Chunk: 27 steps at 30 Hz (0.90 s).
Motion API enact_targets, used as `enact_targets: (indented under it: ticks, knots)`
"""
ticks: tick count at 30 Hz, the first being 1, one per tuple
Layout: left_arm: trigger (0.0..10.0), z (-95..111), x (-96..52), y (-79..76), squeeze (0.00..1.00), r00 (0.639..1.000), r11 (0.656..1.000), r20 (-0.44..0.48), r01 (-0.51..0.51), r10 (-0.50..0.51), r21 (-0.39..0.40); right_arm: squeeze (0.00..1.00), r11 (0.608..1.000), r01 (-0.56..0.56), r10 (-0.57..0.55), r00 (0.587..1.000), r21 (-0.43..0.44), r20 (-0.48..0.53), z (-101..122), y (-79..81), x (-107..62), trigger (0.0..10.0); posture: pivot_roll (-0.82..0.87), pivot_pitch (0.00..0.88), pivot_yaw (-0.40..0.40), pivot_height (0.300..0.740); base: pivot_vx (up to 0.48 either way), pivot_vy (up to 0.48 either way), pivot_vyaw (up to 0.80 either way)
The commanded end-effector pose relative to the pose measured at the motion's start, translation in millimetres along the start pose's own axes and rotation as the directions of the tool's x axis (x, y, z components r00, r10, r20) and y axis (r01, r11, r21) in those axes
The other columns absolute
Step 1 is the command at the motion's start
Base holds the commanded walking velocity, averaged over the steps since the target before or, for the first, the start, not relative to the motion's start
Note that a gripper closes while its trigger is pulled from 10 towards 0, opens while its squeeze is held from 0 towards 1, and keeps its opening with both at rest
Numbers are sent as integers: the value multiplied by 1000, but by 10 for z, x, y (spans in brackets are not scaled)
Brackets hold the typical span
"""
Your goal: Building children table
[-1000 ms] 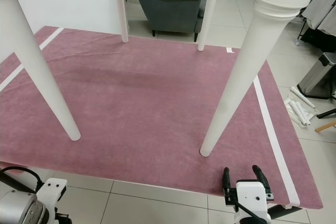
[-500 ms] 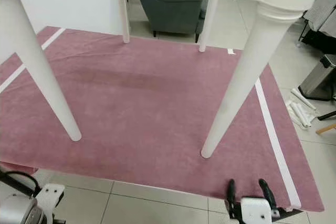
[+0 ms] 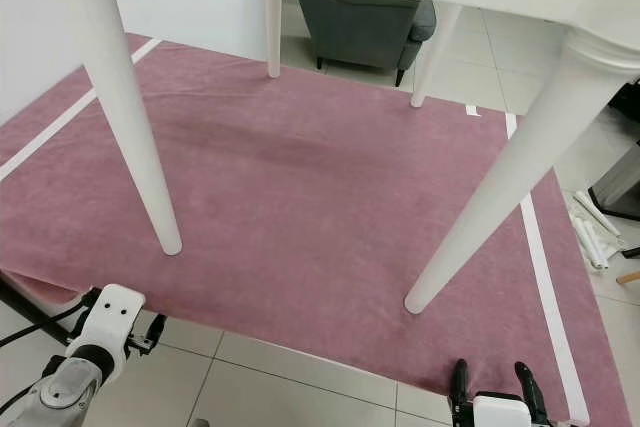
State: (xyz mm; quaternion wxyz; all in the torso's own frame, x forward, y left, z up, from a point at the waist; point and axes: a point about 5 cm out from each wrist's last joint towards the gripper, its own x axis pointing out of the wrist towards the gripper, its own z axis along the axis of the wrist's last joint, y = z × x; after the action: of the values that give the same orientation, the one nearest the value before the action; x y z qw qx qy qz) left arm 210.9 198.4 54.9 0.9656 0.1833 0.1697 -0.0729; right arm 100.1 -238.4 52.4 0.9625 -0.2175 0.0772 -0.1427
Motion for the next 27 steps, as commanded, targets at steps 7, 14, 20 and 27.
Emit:
enact_targets:
  ticks: [7, 14, 20, 27]
  knots:
    - [10000, 302, 68, 12, 0, 990, 990, 6, 140, -140, -11, 0, 999, -45, 43, 990, -12, -136, -204, 52, -105, 10000, 92, 14, -45, 740, 0, 0, 0]
    - [10000, 302, 68, 12, 0, 990, 990, 6, 140, -140, -11, 0, 999, -45, 43, 990, -12, -136, -204, 52, -105, 10000, 92, 14, -45, 740, 0, 0, 0]
    - [10000, 302, 68, 12, 0, 990, 990, 6, 140, -140, -11, 0, 999, -45, 43, 990, -12, -136, -204, 52, -105, 10000, 92, 14, -45, 740, 0, 0, 0]
    - [10000, 302, 68, 12, 0, 990, 990, 6, 140, -140, -11, 0, 999, -45, 43, 990, -12, -136, -204, 52, -105, 10000, 92, 14, -45, 740, 0, 0, 0]
